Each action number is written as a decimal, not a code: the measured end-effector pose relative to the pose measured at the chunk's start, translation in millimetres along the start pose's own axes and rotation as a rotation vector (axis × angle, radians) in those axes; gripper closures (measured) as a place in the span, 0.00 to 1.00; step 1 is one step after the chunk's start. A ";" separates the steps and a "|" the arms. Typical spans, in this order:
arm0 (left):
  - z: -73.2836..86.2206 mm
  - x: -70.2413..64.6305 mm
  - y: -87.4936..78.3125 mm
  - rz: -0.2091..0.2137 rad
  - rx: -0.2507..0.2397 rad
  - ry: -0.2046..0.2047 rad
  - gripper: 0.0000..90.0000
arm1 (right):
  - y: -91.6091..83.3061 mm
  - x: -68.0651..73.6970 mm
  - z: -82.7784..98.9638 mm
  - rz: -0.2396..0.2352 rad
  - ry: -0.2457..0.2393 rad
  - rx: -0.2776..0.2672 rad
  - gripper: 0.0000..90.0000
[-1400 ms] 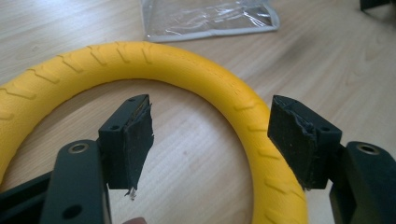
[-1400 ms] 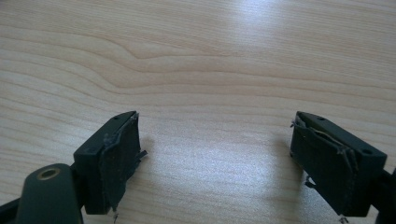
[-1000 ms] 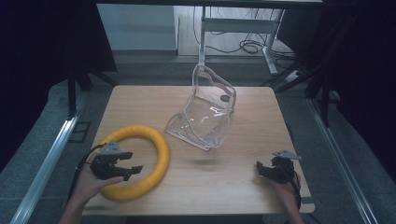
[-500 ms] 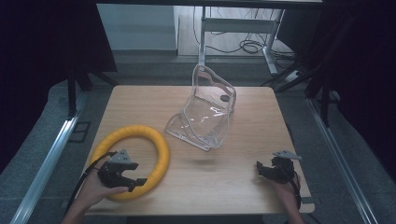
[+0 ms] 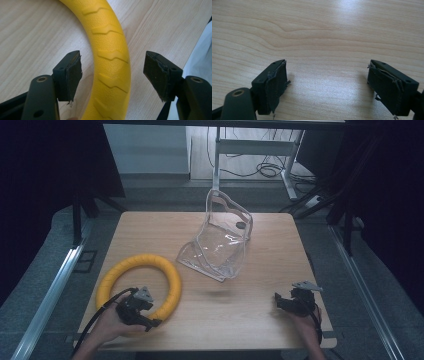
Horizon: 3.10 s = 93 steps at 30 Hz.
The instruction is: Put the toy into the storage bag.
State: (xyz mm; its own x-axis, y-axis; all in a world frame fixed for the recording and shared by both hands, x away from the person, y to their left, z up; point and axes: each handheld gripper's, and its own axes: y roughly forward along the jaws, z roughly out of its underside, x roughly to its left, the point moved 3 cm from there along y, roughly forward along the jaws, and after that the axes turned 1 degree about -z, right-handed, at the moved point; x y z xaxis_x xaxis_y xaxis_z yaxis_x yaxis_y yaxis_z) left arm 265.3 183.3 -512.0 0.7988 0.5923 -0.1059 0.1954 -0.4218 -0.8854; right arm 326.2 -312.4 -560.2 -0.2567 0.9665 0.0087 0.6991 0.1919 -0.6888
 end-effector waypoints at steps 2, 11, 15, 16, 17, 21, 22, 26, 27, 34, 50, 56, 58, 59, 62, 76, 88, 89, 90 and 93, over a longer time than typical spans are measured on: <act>-0.9 -0.8 2.6 0.001 0.021 0.003 0.35 | 0.0 0.0 0.0 0.000 0.000 0.000 0.18; -2.4 -3.5 17.3 -0.019 0.088 -0.017 0.39 | 0.0 0.0 0.0 0.000 0.000 0.000 0.18; -3.0 -5.6 24.2 -0.031 0.126 -0.018 0.43 | -0.1 -0.1 0.0 0.001 -0.001 0.001 0.18; -3.5 -5.9 25.4 -0.031 0.131 -0.018 0.44 | -0.1 0.0 0.0 0.000 0.000 0.001 0.18; -3.9 -6.3 26.7 -0.030 0.135 -0.021 0.44 | -0.1 0.0 0.0 0.000 0.000 0.001 0.18; -5.5 -5.3 28.9 -0.047 0.149 -0.029 0.51 | 0.0 -0.1 0.0 0.002 0.000 0.000 0.18; -5.9 -4.3 28.7 -0.055 0.148 -0.036 0.53 | -0.1 -0.1 0.0 0.002 0.000 0.001 0.18; -5.8 -4.6 28.8 -0.062 0.144 -0.036 0.56 | 0.0 -0.1 0.0 0.002 0.000 0.000 0.18; -5.7 -5.1 28.8 -0.067 0.143 -0.034 0.56 | 0.0 -0.1 0.0 0.002 0.000 0.000 0.18; -2.0 -4.0 27.7 -0.052 0.091 -0.041 0.57 | 0.0 -0.1 0.0 0.002 0.001 0.001 0.18; 2.5 13.4 -31.5 0.065 -0.294 -0.147 0.57 | 0.1 -0.1 0.1 0.002 0.001 0.001 0.18; 5.1 26.6 -57.9 0.111 -0.425 -0.204 0.57 | 0.0 0.2 0.0 0.002 0.005 0.002 0.18; 6.1 30.1 -65.6 0.106 -0.467 -0.221 0.57 | 0.0 0.2 -0.1 0.003 0.006 0.001 0.18; 6.3 31.8 -68.9 0.102 -0.482 -0.222 0.57 | 0.0 0.2 -0.1 0.003 0.005 0.001 0.18; 7.2 36.3 -78.3 0.093 -0.532 -0.234 0.57 | 0.1 -0.1 -0.2 0.005 0.006 0.000 0.18; 8.9 50.1 -110.9 0.149 -0.799 -0.306 0.57 | 0.3 -0.3 -0.3 0.008 0.008 0.001 0.19; -5.9 40.8 -126.6 0.133 -0.931 -0.281 0.57 | 0.5 -0.5 -0.3 0.009 0.008 0.000 0.19; -7.9 39.4 -127.4 0.134 -0.941 -0.281 0.57 | 0.5 -0.5 -0.4 0.009 0.008 -0.001 0.19; -10.0 38.2 -128.1 0.133 -0.949 -0.278 0.57 | 0.5 -0.5 -0.4 0.009 0.008 -0.001 0.19; -17.1 33.0 -130.0 0.131 -0.973 -0.279 0.57 | 0.5 -0.6 -0.4 0.009 0.007 -0.001 0.19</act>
State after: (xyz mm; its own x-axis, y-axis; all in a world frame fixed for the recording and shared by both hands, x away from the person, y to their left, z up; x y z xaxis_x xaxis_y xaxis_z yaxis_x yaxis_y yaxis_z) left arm 275.9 246.0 -392.7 0.7106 0.5877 -0.3870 0.5930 -0.7962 -0.1204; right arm 327.0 -312.8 -560.3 -0.2453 0.9694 0.0074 0.7022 0.1829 -0.6881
